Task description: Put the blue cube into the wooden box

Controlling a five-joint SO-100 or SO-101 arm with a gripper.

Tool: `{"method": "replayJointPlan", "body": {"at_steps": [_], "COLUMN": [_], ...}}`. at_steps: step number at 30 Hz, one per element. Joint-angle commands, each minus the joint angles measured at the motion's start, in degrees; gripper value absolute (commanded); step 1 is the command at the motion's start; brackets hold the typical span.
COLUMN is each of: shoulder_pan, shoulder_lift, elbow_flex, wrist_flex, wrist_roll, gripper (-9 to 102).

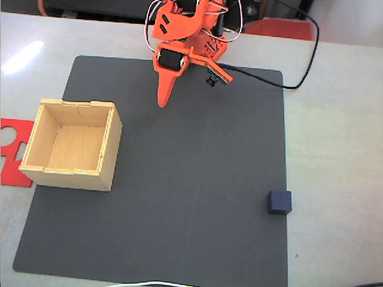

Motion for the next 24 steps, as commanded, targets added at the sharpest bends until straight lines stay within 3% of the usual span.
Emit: {"method": "replayJointPlan", "body": {"at_steps": [1, 16, 24], "shoulder_pan": [-3.6, -3.7, -3.3], "shoulder_lift": [0.7, 0.7, -4.6], "elbow_flex": [-0.3, -0.3, -5.2], "wrist_flex": [-0.6, -0.6, -3.0], "wrist_roll": [-2.6, -2.7, -2.1], "gripper": [1, 0, 12]}}
